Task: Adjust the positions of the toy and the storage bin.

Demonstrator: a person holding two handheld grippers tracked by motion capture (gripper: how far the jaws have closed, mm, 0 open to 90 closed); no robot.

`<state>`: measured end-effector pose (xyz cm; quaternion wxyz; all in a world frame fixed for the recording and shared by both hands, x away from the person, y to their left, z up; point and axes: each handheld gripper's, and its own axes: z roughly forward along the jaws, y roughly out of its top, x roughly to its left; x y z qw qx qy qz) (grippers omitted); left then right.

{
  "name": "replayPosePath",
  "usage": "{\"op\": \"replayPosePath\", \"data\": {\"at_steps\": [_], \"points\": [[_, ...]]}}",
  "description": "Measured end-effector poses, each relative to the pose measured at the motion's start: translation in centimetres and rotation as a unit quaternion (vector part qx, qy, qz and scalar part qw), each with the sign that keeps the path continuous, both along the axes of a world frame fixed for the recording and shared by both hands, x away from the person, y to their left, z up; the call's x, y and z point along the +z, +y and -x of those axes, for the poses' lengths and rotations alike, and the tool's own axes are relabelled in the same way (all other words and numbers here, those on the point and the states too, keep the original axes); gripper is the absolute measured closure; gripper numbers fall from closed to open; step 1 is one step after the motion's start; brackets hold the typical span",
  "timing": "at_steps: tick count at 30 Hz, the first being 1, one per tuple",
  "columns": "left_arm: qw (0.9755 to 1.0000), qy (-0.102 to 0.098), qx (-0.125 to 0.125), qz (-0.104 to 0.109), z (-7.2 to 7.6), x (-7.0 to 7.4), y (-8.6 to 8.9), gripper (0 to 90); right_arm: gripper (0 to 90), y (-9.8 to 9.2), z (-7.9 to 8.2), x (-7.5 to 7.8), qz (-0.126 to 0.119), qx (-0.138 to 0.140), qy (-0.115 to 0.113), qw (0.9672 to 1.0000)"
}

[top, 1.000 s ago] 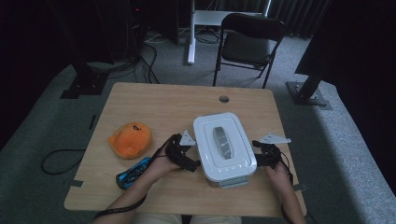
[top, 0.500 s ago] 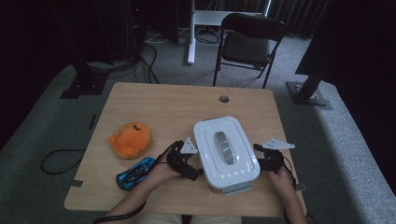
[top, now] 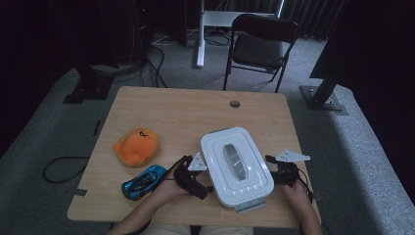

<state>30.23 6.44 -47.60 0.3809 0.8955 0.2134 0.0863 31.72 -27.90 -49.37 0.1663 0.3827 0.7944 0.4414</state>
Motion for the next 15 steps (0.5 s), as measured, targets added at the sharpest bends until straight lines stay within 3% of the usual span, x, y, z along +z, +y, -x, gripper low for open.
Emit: {"op": "replayPosePath", "data": {"at_steps": [6, 11, 15], "points": [[1.0, -0.001, -0.01, 0.001, 0.9, -0.4, -0.1, 1.3, 27.9, 0.0, 0.4, -0.1, 0.002, 0.004, 0.001, 1.0], [0.9996, 0.009, 0.003, 0.027, 1.1, -1.1, 0.7, 1.4, 19.4, -0.5, 0.2, -0.4, -0.009, -0.004, 0.007, 0.9999], [0.9997, 0.019, 0.0, 0.017, 1.3, -1.9, 1.5, 1.4, 17.9, -0.7, 0.4, -0.4, -0.002, -0.014, 0.009, 0.9999]]}}
